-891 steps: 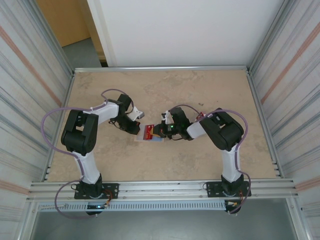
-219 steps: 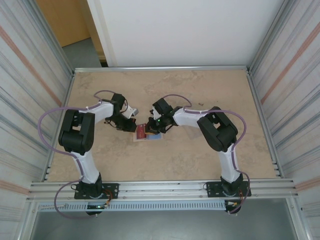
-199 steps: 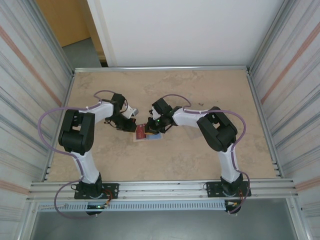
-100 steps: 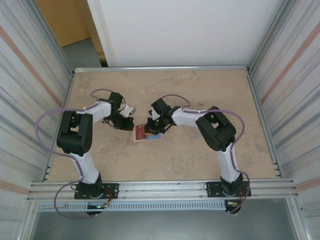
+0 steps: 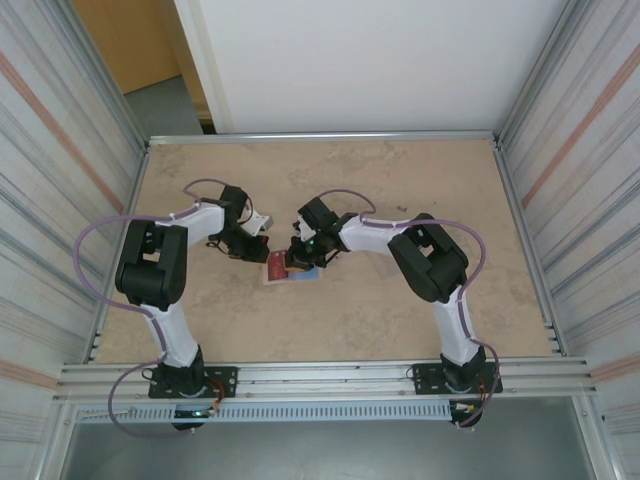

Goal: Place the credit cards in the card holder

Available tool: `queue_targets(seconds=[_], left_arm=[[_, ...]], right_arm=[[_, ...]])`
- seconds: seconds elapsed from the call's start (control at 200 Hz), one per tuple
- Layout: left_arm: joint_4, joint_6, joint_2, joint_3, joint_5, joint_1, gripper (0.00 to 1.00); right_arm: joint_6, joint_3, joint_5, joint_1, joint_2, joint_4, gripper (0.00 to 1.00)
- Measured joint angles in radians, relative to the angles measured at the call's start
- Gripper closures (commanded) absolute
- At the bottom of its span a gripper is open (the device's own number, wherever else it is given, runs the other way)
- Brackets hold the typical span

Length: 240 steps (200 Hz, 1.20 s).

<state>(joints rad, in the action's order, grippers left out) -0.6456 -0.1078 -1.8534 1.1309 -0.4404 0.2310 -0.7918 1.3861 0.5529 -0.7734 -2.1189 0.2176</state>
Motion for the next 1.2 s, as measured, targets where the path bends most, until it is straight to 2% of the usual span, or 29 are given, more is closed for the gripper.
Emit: queue_targets(seconds=[0.14, 0.311, 0.541, 0.677, 0.862, 1.022, 1.203], left_arm=[[0.003, 0.000, 0.000, -0.002, 0.000, 0.000, 1.00], [0.003, -0.002, 0.004, -0.002, 0.001, 0.000, 1.00], [0.003, -0.020, 0.043, -0.002, 0.024, 0.000, 1.00], [0.002, -0.020, 0.076, -0.002, 0.029, 0.001, 0.78], [-0.007, -0.037, 0.119, 0.002, 0.069, 0.061, 0.61], [-0.017, -0.046, 0.126, 0.038, 0.086, 0.183, 0.57], [-0.043, -0.022, 0.097, 0.092, 0.076, 0.257, 0.52]], right_arm=[[0.000, 0.005, 0.000, -0.001, -0.008, 0.002, 0.88], [0.011, 0.005, -0.007, -0.002, -0.006, 0.011, 0.79], [0.045, -0.012, -0.076, -0.002, 0.079, 0.098, 0.76], [0.062, -0.053, -0.126, -0.002, 0.160, 0.141, 0.75], [0.071, -0.125, -0.192, 0.006, 0.245, 0.169, 0.77], [0.068, -0.189, -0.185, 0.047, 0.259, 0.143, 0.91], [0.055, -0.249, -0.152, 0.100, 0.259, 0.084, 0.97]])
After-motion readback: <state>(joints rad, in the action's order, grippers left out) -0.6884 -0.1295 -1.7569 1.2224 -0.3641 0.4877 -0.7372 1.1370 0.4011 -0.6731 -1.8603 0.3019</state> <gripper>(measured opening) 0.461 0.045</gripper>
